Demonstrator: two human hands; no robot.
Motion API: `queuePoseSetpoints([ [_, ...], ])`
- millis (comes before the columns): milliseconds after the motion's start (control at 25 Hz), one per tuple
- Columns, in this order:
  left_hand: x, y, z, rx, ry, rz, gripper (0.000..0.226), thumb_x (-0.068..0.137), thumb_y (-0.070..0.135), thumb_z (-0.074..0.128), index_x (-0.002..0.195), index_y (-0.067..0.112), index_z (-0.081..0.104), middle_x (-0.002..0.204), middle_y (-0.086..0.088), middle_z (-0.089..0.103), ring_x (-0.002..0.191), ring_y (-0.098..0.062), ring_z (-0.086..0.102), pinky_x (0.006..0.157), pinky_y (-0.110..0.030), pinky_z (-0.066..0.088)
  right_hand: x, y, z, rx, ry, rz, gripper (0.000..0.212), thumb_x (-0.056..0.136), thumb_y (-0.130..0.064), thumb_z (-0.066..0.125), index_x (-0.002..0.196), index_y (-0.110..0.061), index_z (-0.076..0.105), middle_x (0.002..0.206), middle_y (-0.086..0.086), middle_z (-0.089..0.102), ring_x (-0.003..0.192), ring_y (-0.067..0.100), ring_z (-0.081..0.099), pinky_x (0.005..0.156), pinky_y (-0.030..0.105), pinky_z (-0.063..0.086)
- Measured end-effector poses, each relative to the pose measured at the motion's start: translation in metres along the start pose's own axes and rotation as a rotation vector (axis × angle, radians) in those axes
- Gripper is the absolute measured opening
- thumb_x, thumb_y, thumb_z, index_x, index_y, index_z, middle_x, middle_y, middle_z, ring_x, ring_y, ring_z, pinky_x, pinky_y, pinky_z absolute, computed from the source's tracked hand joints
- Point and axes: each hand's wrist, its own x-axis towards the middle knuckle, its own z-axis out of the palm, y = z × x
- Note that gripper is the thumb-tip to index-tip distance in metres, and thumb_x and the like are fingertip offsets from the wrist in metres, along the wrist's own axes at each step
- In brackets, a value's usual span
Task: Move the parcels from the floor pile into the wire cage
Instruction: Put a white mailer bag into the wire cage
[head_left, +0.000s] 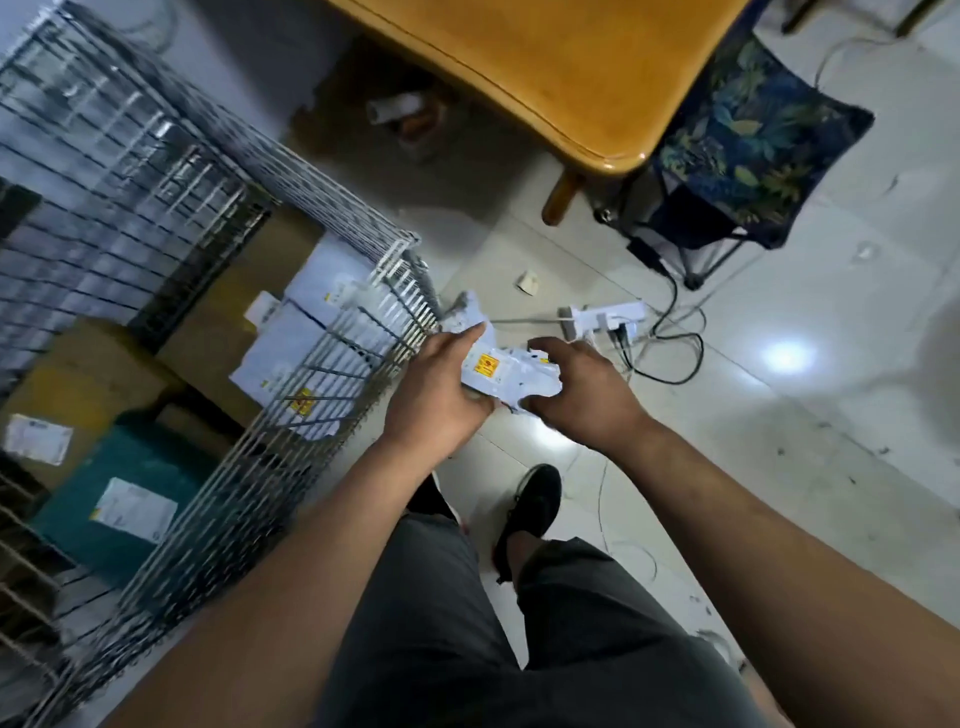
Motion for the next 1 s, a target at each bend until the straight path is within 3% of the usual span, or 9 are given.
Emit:
queuePoseSetpoints([
  [200, 0.019, -0.047, 0.069, 0.168, -0.108, -0.095, 0.095, 0.077, 0.029, 0.082, 0.158, 0.037, 0.033, 0.159, -0.003, 0.032, 0.144, -0.027, 0.037, 0.107, -0.039, 0.046, -0.006, 0.073, 0.041, -0.049, -0.090, 0.190, 0.083, 0.081, -0.034, 0.077, 0.152, -0.032, 0.035, 0.136, 0.009, 0.048, 0.122, 0.032, 0.052, 0.098, 0.042, 0.050],
  [520, 0.074, -0.134, 0.158, 0.320, -0.176, -0.139, 0.102, 0.077, 0.032, 0.082, 0.160, 0.038, 0.024, 0.164, -0.003, 0.025, 0.144, -0.031, 0.036, 0.107, -0.045, 0.046, 0.078, 0.124, 0.140, -0.167, -0.042, 0.196, 0.094, 0.081, -0.039, 0.076, 0.157, -0.030, 0.023, 0.147, 0.012, 0.038, 0.130, 0.035, 0.042, 0.098, 0.046, 0.048],
  [680, 0.120, -0.180, 0.203, 0.368, -0.197, -0.166, 0.101, 0.082, 0.032, 0.078, 0.162, 0.036, 0.016, 0.168, -0.005, 0.017, 0.148, -0.031, 0.031, 0.108, -0.045, 0.043, 0.159, 0.148, 0.210, -0.254, 0.001, 0.168, 0.104, 0.078, -0.043, 0.079, 0.160, -0.029, 0.016, 0.153, 0.014, 0.032, 0.136, 0.036, 0.035, 0.105, 0.047, 0.039],
  [1000, 0.217, -0.294, 0.286, 0.347, -0.130, -0.157, 0.103, 0.084, 0.020, 0.073, 0.164, 0.034, 0.008, 0.169, -0.007, 0.011, 0.148, -0.032, 0.030, 0.111, -0.044, 0.041, 0.334, 0.204, 0.352, -0.480, -0.017, 0.070, 0.132, 0.073, -0.039, 0.082, 0.157, -0.037, -0.021, 0.168, 0.019, -0.001, 0.154, 0.042, 0.001, 0.123, 0.057, 0.010],
])
